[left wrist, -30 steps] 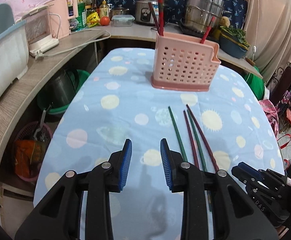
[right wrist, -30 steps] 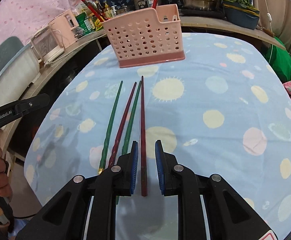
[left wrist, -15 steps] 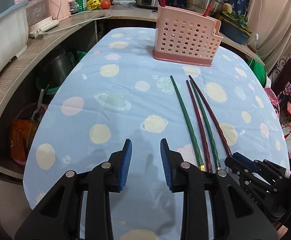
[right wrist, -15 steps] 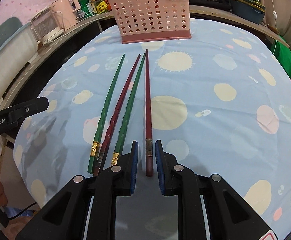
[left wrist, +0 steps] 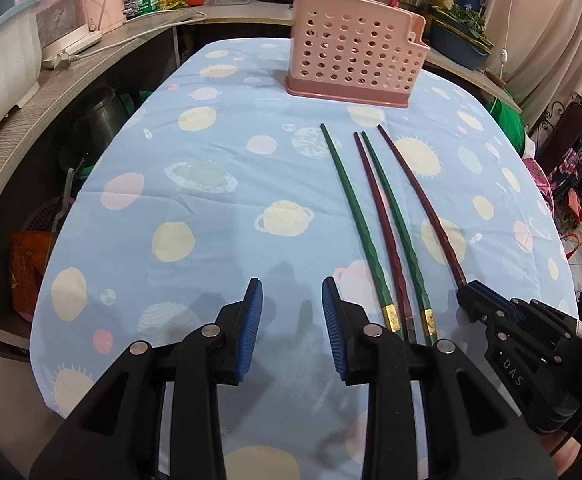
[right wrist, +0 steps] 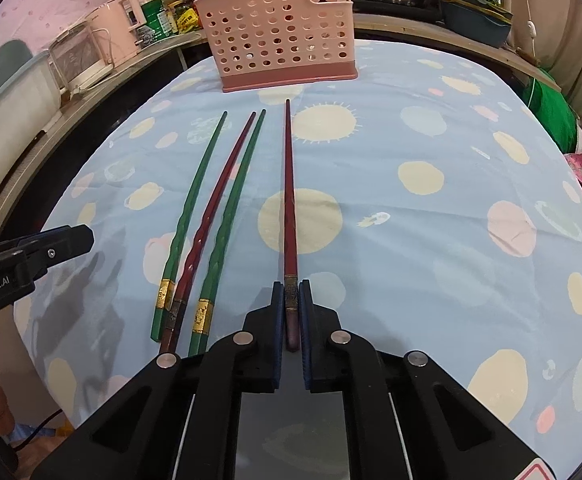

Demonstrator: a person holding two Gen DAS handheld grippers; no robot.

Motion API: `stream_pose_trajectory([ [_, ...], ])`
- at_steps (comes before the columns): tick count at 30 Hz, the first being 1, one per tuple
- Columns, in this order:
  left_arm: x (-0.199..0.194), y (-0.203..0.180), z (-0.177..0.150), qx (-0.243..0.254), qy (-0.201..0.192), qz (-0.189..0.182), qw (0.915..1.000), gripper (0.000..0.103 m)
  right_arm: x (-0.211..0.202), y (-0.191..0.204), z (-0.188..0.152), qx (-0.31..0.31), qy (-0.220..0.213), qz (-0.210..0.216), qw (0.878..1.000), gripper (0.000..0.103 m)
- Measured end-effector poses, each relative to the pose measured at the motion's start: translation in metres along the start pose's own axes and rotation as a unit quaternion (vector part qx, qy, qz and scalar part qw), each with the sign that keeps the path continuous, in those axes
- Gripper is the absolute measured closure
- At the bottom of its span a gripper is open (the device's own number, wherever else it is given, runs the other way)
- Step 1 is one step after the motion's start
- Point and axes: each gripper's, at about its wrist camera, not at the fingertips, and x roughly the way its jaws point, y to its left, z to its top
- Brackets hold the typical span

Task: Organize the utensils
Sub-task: 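Close the left tool on a green chopstick while the right tool grasps a dark red chopstick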

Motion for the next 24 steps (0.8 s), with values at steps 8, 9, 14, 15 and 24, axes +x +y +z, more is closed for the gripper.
stream_pose_trajectory([
  [8,0.006,-0.016,-0.006,0.019,0.012,-0.018,0.9996,0.062,-0.006,-0.013,-0.005,0.016,-0.003,-0.001,1.0,0.096],
  [9,0.008,-0.019,-0.007,0.02,0.015,-0.021,0.9995,0.062,-0.007,-0.014,-0.006,0.018,-0.003,0.0,1.0,0.096],
  [14,0.013,-0.029,-0.012,0.028,0.028,-0.035,0.9986,0.062,-0.008,-0.019,-0.008,0.026,-0.002,0.005,1.0,0.096],
  [15,0.014,-0.032,-0.012,0.03,0.03,-0.036,0.9985,0.062,-0.008,-0.02,-0.009,0.027,-0.001,0.007,1.0,0.096],
  [24,0.025,-0.038,-0.015,0.027,0.047,-0.046,0.9975,0.062,-0.008,-0.021,-0.009,0.029,-0.002,0.01,1.0,0.096],
])
